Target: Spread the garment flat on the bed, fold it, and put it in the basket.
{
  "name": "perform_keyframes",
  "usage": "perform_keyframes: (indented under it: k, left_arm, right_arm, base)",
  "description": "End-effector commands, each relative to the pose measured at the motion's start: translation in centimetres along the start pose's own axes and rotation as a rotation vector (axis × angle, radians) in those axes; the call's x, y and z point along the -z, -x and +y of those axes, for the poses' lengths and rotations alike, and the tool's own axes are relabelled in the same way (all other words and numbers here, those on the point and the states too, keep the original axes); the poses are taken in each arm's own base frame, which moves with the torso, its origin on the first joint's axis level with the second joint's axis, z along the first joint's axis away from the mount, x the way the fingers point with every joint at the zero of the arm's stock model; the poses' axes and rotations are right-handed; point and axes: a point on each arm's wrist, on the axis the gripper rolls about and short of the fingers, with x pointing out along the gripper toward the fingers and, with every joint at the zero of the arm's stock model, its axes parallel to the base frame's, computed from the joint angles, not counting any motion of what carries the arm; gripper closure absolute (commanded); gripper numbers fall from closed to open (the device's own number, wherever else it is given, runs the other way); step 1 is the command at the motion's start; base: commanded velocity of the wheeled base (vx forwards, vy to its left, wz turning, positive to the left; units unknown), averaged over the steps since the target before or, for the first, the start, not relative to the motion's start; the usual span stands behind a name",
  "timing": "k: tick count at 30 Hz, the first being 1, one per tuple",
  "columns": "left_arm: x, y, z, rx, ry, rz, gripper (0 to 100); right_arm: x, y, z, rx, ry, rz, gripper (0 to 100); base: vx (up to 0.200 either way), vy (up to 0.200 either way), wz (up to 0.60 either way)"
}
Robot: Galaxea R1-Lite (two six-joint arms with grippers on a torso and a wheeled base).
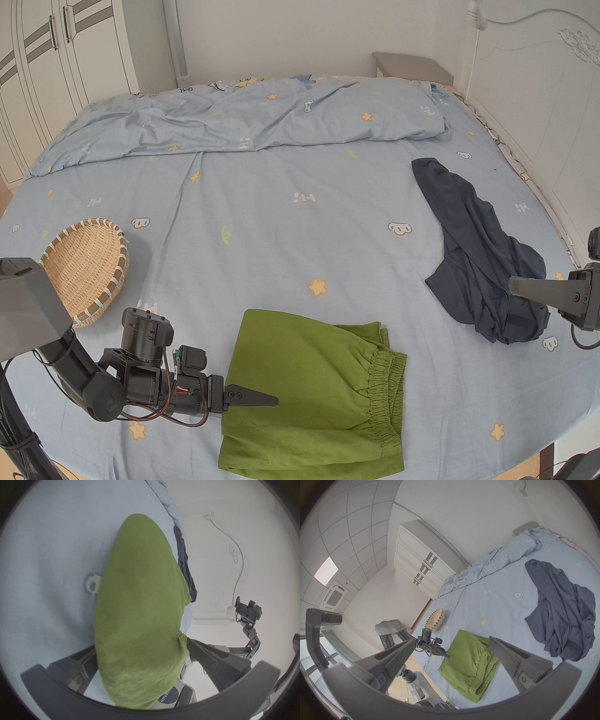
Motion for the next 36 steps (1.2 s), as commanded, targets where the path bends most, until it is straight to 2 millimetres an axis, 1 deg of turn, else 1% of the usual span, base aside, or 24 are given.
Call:
perform_keyframes:
  k: [1,5,9,10,13,16,18,21,22,23,24,25,26,27,28,29,30,33,35,36]
  left_arm:
    - [0.1,-0.9,-0.2,0.010,-0.012,0.026,0]
    - [-0.4,-1.7,-0.1,0.020,-0.026,0.021,0]
    - [-0.4,-2.4,-0.1,0.032,-0.042,0.023,0]
    - [-0.4,-2.5,-0.1,0.035,-0.047,0.025,100]
    - [-0.4,-2.8,-0.1,0.038,-0.054,0.026,100]
    - [-0.7,-2.6,0.0,0.039,-0.034,0.009,100]
    - [-1.0,-2.4,-0.2,0.041,-0.002,-0.005,100]
    - [-1.7,-1.5,-0.6,0.047,0.032,-0.047,100]
    - [-2.2,-0.2,-1.7,0.065,0.031,-0.088,100]
    - [-2.4,0.1,-1.9,0.068,0.032,-0.096,100]
    - [-3.0,1.5,-2.9,0.088,0.025,-0.139,100]
    - [-3.0,1.6,-3.0,0.091,0.022,-0.142,100]
    - [-3.6,2.6,-3.8,0.102,0.011,-0.168,100]
    - [-3.6,2.6,-3.8,0.102,0.011,-0.168,100]
    - [-4.3,3.3,-5.0,0.107,0.001,-0.174,100]
    - [-4.6,3.6,-5.6,0.107,0.000,-0.172,100]
    - [-5.0,4.2,-6.7,0.103,-0.005,-0.165,100]
    - [-6.1,5.2,-8.1,0.072,-0.063,-0.140,100]
    - [-6.5,5.5,-8.4,0.053,-0.093,-0.125,100]
    - [-6.9,6.4,-8.5,0.019,-0.107,-0.106,100]
  right_arm:
    - [0.1,0.3,0.2,-0.002,0.006,-0.007,0]
    - [0.1,0.2,0.1,0.000,0.005,-0.007,0]
    - [0.0,0.2,0.2,-0.001,0.006,-0.008,0]
    - [0.1,0.2,0.1,0.000,0.005,-0.007,0]
    - [0.1,0.2,0.1,-0.001,0.004,-0.005,0]
    - [0.1,0.1,0.1,-0.001,0.001,-0.001,0]
    - [0.1,0.1,0.0,0.001,-0.001,0.001,0]
    - [0.1,0.0,0.0,0.001,-0.001,0.001,0]
    - [-0.1,0.0,0.0,0.000,0.003,-0.005,0]
    - [-0.1,0.0,0.0,0.000,0.003,-0.005,0]
    - [-0.8,0.0,0.2,-0.004,0.014,-0.023,0]
    - [-0.9,0.0,0.2,-0.004,0.014,-0.023,0]
    - [-1.7,-0.1,0.4,-0.009,0.021,-0.037,0]
    - [-1.7,-0.1,0.4,-0.009,0.021,-0.037,0]
    - [-2.4,-0.4,0.4,-0.008,0.016,-0.047,0]
    - [-2.6,-0.5,0.4,-0.008,0.018,-0.050,0]
    - [-2.9,-0.6,0.4,-0.009,0.019,-0.053,0]
    - [-2.6,-0.3,-0.2,0.021,-0.014,-0.046,0]
    - [-2.5,-0.4,-0.5,0.025,-0.030,-0.032,0]
    - [-2.3,-0.2,-1.0,0.037,-0.044,-0.029,0]
  base:
    - [0.000,0.000,0.00]
    - [0.000,0.000,0.00]
    - [0.000,0.000,0.00]
    - [0.000,0.000,0.00]
    - [0.000,0.000,0.00]
    - [0.000,0.000,0.00]
    - [0.000,0.000,0.00]
    - [0.000,0.000,0.00]
    - [0.000,0.000,0.00]
    - [0.000,0.000,0.00]
    - [0.000,0.000,0.00]
    - [0.000,0.000,0.00]
    - [0.000,0.000,0.00]
    - [0.000,0.000,0.00]
    - [0.000,0.000,0.00]
    - [0.000,0.000,0.00]
    - [0.000,0.000,0.00]
    - [0.000,0.000,0.00]
    - [0.000,0.000,0.00]
    - [0.000,0.000,0.00]
